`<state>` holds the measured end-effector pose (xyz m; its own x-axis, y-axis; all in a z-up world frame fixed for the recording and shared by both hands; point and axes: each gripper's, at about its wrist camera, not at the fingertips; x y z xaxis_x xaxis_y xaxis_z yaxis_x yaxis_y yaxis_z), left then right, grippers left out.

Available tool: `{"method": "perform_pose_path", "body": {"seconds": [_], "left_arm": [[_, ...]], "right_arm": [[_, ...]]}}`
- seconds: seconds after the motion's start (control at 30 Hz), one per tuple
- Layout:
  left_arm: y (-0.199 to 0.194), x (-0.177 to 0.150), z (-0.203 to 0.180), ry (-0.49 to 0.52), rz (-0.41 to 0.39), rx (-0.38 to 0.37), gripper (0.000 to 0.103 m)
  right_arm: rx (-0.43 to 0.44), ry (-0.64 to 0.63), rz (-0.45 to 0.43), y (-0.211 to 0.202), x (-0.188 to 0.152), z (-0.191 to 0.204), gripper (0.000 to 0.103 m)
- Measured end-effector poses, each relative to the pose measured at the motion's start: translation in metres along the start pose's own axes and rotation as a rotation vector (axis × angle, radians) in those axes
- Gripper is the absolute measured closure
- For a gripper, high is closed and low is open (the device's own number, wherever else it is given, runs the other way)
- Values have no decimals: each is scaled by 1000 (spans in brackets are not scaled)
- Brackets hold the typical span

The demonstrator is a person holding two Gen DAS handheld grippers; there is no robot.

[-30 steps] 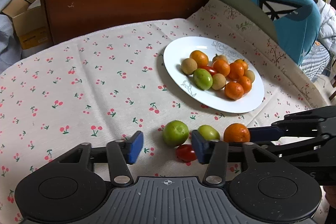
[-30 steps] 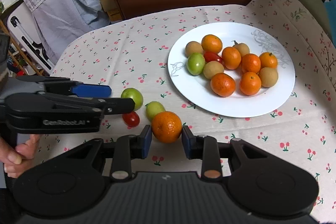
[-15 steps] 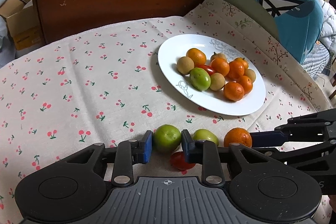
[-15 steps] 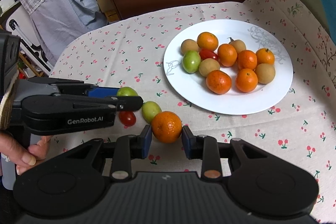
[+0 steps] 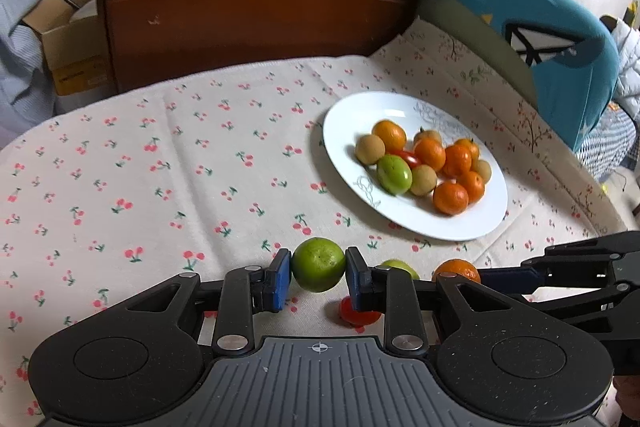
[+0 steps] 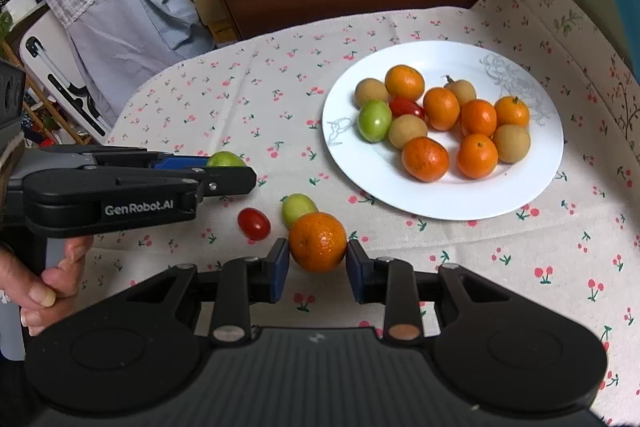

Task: Organize fruits
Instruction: 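Grasp a green fruit with the left tool while the right tool grasps an orange, then carry the green fruit and orange onto the white plate and open both tools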

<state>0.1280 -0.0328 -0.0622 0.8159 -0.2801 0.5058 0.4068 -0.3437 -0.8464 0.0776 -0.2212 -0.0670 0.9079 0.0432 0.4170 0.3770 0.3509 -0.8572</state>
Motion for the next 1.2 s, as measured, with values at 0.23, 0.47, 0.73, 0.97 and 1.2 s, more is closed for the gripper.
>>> {"method": "perform_pose_path", "body": {"seconds": [0.23, 0.47, 0.73, 0.97, 1.2], "left_arm": [[-15, 10, -9, 8, -55, -21, 77], [-20, 29, -25, 41, -98, -41, 77], [-15, 52, -35, 62, -119, -50, 77], [-1, 72, -39, 78, -115, -37, 77], [20, 92, -47, 109, -99, -20, 77]], "right_arm": [[8, 37, -65, -18, 9, -7, 72], [13, 90, -145, -39, 24, -21, 72], [-7, 141, -205, -53, 39, -36, 72], [-30, 180, -232, -56, 54, -52, 72], [-60, 226, -232, -49, 67, -71, 72]]}}
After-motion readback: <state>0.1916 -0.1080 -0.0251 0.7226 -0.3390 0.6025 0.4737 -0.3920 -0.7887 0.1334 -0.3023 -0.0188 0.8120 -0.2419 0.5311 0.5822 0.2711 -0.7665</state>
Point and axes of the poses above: each gripper's, at about its wrist camera, not at the fingertips, and y roughly the way its jaws point, z to its left, x to its top, and after that the axes turned 12 degrees about z, right-handed
